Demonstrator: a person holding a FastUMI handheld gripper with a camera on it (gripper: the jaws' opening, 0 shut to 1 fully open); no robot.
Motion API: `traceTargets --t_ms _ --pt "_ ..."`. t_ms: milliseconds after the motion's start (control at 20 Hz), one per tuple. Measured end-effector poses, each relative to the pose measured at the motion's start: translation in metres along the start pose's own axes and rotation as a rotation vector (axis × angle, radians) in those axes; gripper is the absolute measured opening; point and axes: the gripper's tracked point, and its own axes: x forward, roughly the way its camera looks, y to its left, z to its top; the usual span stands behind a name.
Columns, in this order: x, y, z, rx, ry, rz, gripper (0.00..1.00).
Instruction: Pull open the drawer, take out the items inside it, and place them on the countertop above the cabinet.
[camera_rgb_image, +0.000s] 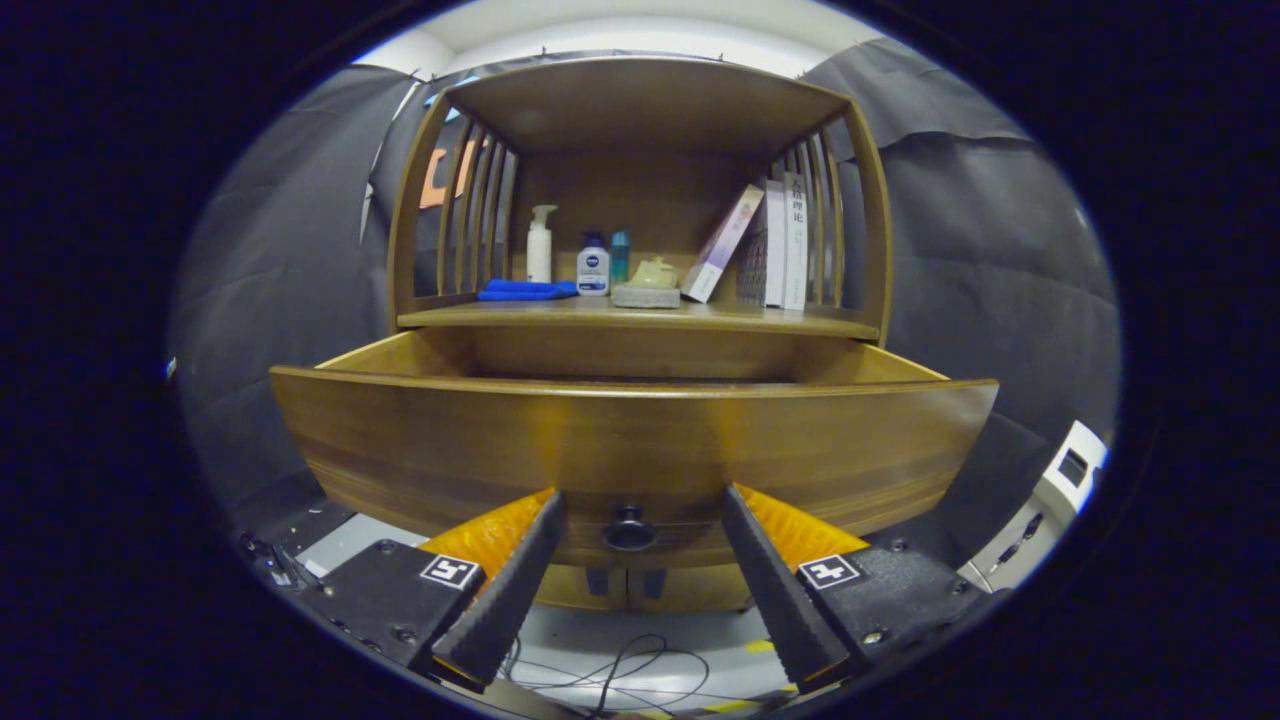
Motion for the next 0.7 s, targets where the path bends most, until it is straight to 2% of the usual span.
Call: traceTargets --t_ms 700 --pt "0.070 0.007 0.031 0.038 0.014 -0.003 1.00"
